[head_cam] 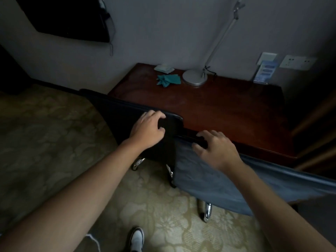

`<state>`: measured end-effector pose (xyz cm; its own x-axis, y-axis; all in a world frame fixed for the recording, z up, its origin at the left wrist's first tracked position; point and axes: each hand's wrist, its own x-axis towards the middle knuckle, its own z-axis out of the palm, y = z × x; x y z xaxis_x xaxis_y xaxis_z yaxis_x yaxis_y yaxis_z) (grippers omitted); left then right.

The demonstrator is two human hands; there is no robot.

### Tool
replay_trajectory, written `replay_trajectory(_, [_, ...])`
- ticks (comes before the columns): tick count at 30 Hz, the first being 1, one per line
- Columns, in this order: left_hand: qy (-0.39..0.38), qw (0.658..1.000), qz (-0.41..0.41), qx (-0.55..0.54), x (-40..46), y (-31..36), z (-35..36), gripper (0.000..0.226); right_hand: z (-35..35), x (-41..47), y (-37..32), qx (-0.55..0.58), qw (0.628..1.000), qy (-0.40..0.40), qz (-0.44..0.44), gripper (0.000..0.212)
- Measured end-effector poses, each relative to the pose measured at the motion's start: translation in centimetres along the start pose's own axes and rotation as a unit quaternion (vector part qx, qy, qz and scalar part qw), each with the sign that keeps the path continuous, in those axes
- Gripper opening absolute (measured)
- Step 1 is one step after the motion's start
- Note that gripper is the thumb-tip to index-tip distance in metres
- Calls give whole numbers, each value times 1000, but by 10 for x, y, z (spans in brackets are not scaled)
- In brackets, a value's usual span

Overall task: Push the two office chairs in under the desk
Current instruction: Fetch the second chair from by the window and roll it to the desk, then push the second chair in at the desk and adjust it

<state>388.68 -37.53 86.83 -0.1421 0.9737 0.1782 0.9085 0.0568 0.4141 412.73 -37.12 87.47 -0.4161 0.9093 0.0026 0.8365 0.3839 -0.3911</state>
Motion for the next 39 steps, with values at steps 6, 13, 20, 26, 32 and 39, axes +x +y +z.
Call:
replay_trajectory(6, [-109, 977, 32, 179, 65, -95, -15, 96, 52, 65, -65, -7, 998, -22, 64, 66])
replay_trajectory(13, [-61, 977, 100, 181, 106, -162, -10, 60, 91, 141, -86, -4, 982, -47, 182, 92])
replay_trajectory(20, [-64, 978, 128, 154, 96, -185, -23, 47, 117, 146, -111, -89, 978, 28, 186, 63])
replay_trajectory(26, [-82, 976, 135, 147, 64, -225, -47, 44, 144, 104, -159, -137, 981, 43, 131, 57])
replay_trajectory(32, [-84, 977, 122, 156, 43, -222, -49, 45, 136, 90, -163, -135, 981, 6, 137, 58])
replay_trajectory(39, [-79, 978, 81, 175, 40, -192, -38, 47, 131, 114, -144, -157, 979, -29, 126, 46])
